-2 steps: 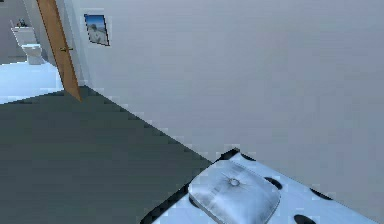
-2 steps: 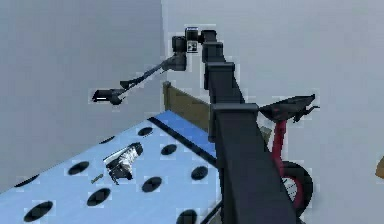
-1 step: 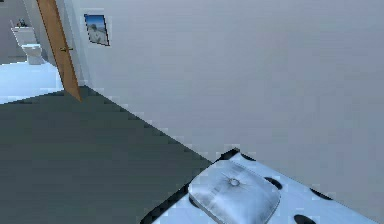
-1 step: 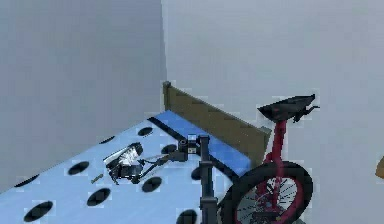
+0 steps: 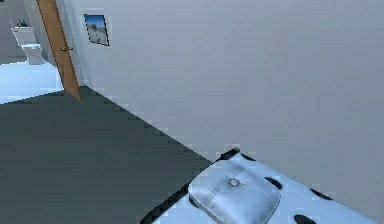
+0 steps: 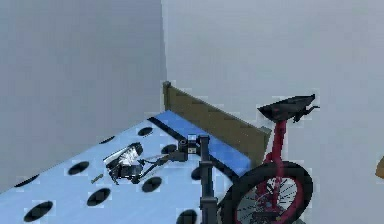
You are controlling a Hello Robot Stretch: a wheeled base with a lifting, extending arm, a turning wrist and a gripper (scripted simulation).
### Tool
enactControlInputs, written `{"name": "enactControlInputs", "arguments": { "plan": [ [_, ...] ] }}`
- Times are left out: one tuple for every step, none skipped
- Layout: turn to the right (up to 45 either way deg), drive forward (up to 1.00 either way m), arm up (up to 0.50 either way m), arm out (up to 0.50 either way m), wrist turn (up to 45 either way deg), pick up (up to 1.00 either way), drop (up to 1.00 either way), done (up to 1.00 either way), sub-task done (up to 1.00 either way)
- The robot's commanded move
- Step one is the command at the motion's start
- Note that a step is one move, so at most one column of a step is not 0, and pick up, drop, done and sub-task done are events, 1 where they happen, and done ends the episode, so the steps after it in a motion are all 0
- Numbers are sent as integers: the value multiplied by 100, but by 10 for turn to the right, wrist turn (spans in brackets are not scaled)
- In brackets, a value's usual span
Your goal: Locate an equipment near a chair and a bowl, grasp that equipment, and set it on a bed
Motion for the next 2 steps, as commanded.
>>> {"name": "enactControlInputs", "arguments": {
  "plan": [
    [0,0,0,0,0,0,100,0,0],
    [0,0,10,0,0,0,0,0,0]
  ]
}}
